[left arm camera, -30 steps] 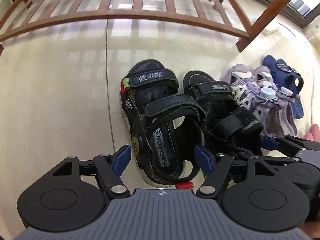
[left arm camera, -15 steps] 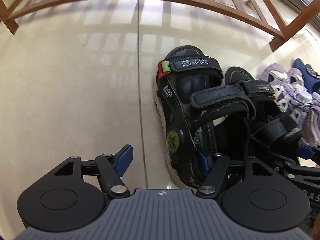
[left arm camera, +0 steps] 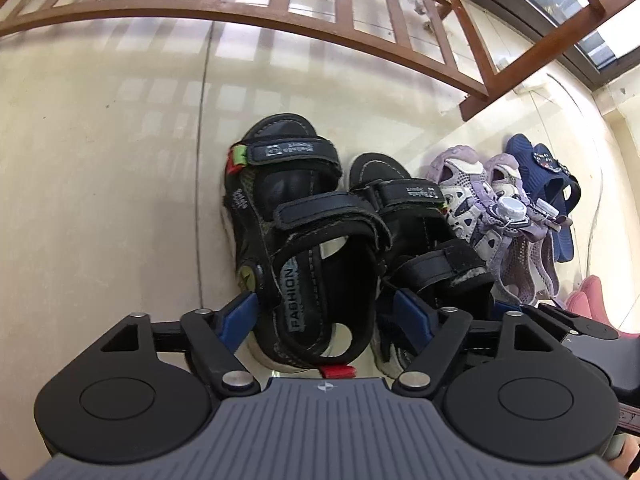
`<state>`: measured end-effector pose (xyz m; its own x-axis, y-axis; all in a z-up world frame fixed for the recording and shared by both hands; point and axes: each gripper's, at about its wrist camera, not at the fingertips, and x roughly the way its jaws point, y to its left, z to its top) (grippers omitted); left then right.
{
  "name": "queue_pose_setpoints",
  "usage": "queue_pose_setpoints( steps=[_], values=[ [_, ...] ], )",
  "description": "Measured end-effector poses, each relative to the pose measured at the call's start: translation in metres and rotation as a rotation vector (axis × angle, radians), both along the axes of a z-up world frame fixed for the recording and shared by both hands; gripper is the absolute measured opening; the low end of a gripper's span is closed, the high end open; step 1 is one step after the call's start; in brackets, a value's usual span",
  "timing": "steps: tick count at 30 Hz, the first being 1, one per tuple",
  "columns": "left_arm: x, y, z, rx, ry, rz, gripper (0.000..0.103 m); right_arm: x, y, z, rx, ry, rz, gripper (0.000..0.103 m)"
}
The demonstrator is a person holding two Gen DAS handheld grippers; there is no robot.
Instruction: Organize scattered shoes
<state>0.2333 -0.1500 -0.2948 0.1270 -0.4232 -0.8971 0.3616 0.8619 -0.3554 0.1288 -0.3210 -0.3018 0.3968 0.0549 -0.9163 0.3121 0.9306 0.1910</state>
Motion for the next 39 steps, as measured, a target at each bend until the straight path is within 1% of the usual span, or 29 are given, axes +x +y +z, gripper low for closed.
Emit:
queue_pose_setpoints(
  steps=[4,7,10,12,17,20,24,25,28,29,35,39],
  values=[
    [-0.008,-0.003,0.011,-0.013,-0.015,-0.002,0.079,-0.002,-0.001,0.000,0.005,-0.002,0.002,0.075],
    [-0.008,-0.012,0.010,0.036,-0.045,-0.025,0.079,-0.003,-0.002,0.000,0.010,-0.003,-0.001,0.075],
    [-0.007,-0.015,0.006,0.052,-0.056,-0.025,0.080,-0.003,-0.001,0.001,0.006,-0.002,0.004,0.075],
    [-0.009,-0.022,0.007,0.076,-0.069,-0.040,0.082,-0.003,-0.001,0.000,0.008,-0.003,0.003,0.075],
    [-0.010,-0.026,0.007,0.108,-0.069,-0.060,0.082,-0.003,-0.002,0.000,0.014,-0.001,0.002,0.075],
    [-0.004,-0.025,0.009,0.092,-0.047,-0.054,0.083,-0.003,-0.002,0.000,0.015,0.000,0.005,0.075],
    [0.001,-0.023,0.020,0.074,-0.051,-0.033,0.084,-0.003,-0.002,0.000,0.016,0.002,0.004,0.075],
    [0.001,-0.024,0.021,0.071,-0.048,-0.033,0.085,-0.003,-0.003,0.000,0.015,0.003,0.005,0.075],
    [0.001,-0.025,0.029,0.062,-0.052,-0.044,0.093,-0.003,-0.002,0.001,0.013,0.005,0.005,0.075],
    [0.000,-0.025,0.031,0.058,-0.052,-0.051,0.094,-0.003,-0.002,0.001,0.013,0.005,0.006,0.075],
    [0.005,-0.021,0.025,0.052,-0.004,-0.040,0.095,-0.003,-0.002,0.002,0.013,0.010,0.005,0.075],
    [0.007,-0.019,0.015,0.051,0.038,-0.029,0.095,-0.003,-0.003,0.001,0.019,0.012,0.000,0.075]
  ],
)
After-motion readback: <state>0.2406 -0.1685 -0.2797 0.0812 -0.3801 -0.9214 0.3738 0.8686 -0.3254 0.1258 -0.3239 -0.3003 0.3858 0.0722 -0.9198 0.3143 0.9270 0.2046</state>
